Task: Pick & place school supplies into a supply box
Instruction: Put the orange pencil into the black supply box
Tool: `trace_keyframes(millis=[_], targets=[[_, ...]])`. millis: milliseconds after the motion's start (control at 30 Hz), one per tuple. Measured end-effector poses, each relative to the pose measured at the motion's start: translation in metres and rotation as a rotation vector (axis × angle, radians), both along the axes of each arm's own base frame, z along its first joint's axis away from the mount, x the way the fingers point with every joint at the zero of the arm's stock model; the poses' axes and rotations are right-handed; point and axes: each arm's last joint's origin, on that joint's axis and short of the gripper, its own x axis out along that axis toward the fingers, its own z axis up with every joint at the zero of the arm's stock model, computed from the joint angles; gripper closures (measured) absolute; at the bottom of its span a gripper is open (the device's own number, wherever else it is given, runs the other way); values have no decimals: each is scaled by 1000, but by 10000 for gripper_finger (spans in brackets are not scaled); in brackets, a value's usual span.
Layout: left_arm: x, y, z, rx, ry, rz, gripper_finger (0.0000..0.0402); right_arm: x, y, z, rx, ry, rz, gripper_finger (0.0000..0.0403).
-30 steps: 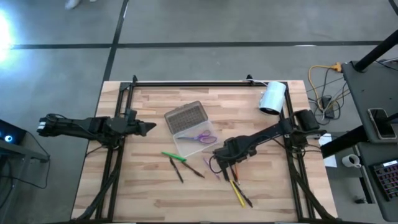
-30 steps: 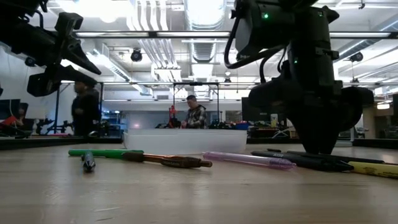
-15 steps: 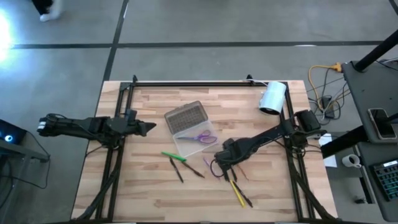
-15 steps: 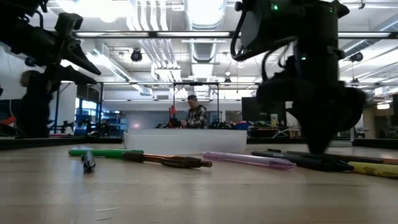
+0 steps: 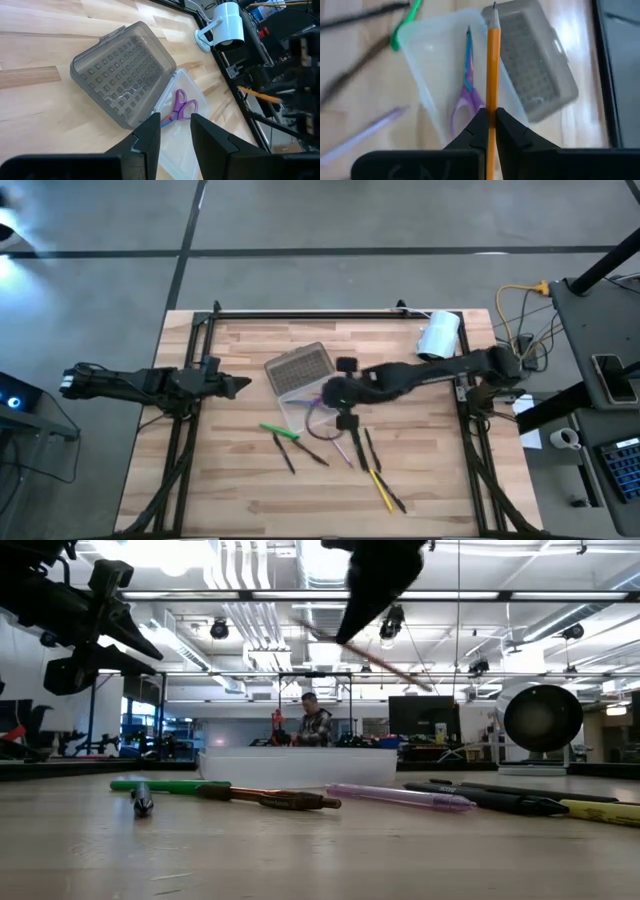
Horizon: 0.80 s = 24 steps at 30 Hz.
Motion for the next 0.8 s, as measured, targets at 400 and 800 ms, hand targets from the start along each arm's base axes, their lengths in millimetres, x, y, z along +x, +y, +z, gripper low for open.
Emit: trace_keyframes(millis=[400, 800], targets=[[0, 0, 0, -79, -40, 44, 309, 76, -30, -45, -1, 205, 375, 394], [0, 0, 0, -79, -40, 45, 309, 114, -38, -70, -62, 281, 510, 394]])
